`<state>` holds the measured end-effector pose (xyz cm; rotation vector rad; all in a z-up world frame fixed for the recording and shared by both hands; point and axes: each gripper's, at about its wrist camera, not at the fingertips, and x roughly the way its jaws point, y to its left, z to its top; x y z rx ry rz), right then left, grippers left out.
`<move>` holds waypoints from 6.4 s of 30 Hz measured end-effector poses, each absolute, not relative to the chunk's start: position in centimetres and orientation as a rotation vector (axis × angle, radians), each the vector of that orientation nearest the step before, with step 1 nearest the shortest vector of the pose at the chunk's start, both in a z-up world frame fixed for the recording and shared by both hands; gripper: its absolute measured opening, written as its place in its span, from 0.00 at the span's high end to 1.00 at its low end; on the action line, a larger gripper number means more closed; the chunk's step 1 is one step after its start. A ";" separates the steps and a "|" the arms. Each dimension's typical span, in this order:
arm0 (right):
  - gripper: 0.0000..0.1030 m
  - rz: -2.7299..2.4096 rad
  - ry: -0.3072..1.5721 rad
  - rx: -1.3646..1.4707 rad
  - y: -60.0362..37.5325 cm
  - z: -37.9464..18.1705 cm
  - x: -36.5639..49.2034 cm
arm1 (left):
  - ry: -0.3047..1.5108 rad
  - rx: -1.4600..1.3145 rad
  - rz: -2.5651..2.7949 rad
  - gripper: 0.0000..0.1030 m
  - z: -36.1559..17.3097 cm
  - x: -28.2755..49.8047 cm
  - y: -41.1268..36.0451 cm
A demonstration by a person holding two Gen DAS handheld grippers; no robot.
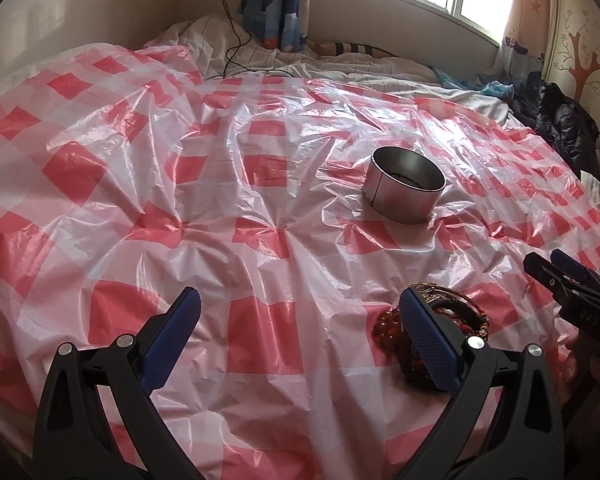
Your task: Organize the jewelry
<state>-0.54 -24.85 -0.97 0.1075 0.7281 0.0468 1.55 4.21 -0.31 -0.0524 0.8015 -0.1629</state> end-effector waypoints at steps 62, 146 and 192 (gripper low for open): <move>0.94 0.768 0.728 0.518 -19.9 -0.5 1.3 | 0.728 -0.338 -0.119 0.07 0.2 3.0 8.2; 0.94 0.743 0.528 0.969 -31.4 1.4 5.8 | 0.722 -0.368 -0.624 0.97 2.5 16.3 -3.4; 0.37 0.416 0.812 0.584 -26.8 -2.5 -0.4 | 1.026 -0.247 -0.465 0.22 -4.4 4.8 1.5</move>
